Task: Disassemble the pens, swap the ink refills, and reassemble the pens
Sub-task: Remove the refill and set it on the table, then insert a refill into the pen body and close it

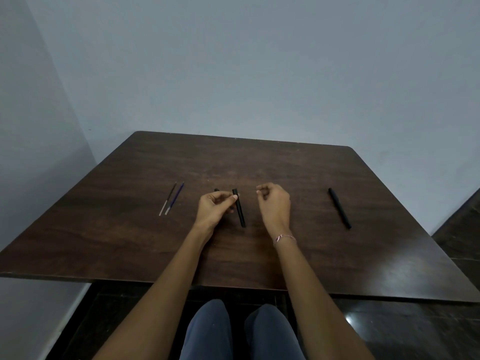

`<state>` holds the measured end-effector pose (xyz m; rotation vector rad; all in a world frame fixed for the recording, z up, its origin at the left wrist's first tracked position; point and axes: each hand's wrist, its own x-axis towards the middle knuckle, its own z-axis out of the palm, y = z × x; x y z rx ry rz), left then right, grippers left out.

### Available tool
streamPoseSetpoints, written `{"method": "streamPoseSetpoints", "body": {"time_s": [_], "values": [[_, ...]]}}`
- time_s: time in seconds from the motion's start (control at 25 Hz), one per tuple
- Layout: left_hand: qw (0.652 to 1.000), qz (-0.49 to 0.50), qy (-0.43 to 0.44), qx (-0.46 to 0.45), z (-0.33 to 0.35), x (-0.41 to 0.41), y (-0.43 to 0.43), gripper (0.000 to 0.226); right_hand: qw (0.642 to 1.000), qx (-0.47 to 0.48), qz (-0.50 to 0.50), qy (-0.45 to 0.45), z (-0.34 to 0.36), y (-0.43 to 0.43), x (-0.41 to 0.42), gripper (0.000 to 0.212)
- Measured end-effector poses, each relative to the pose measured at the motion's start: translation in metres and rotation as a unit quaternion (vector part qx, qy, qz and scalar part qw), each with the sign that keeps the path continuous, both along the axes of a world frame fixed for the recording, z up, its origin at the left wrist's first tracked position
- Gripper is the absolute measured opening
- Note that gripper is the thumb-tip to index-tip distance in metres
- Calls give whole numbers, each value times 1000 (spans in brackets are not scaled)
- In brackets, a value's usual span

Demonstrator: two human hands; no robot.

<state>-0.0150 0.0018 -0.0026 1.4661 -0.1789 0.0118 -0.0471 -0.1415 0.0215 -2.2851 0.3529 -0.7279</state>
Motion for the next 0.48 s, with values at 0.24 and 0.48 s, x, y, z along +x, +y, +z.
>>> {"method": "streamPoseSetpoints", "body": {"time_s": [0.24,0.48], "values": [[999,43,0,-25,2,2,2,10,968,-145,-13,206,20,-30,23,23],[998,43,-16,-34,3,0,3,20,958,-144,-18,247,20,-29,31,23]]}}
